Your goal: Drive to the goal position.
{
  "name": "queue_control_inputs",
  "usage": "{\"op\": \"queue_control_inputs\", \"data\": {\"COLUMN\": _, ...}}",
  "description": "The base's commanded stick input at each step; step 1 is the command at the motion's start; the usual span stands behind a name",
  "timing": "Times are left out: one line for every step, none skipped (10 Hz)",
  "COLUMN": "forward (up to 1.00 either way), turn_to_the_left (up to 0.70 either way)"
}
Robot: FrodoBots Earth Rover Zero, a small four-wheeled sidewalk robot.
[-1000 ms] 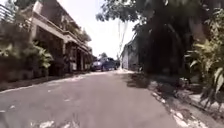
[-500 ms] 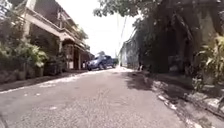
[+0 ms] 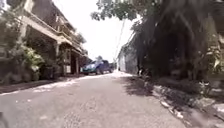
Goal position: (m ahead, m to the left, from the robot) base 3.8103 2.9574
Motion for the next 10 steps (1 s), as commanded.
{"op": "queue_control_inputs", "data": {"forward": 0.7, "turn_to_the_left": 0.01}}
{"op": "queue_control_inputs", "data": {"forward": 0.7, "turn_to_the_left": 0.01}}
{"op": "queue_control_inputs", "data": {"forward": 0.7, "turn_to_the_left": 0.01}}
{"op": "queue_control_inputs", "data": {"forward": 0.7, "turn_to_the_left": 0.01}}
{"op": "queue_control_inputs", "data": {"forward": 0.7, "turn_to_the_left": 0.01}}
{"op": "queue_control_inputs", "data": {"forward": 0.7, "turn_to_the_left": 0.01}}
{"op": "queue_control_inputs", "data": {"forward": 0.7, "turn_to_the_left": 0.01}}
{"op": "queue_control_inputs", "data": {"forward": 0.7, "turn_to_the_left": 0.01}}
{"op": "queue_control_inputs", "data": {"forward": 0.7, "turn_to_the_left": 0.01}}
{"op": "queue_control_inputs", "data": {"forward": 0.7, "turn_to_the_left": 0.01}}
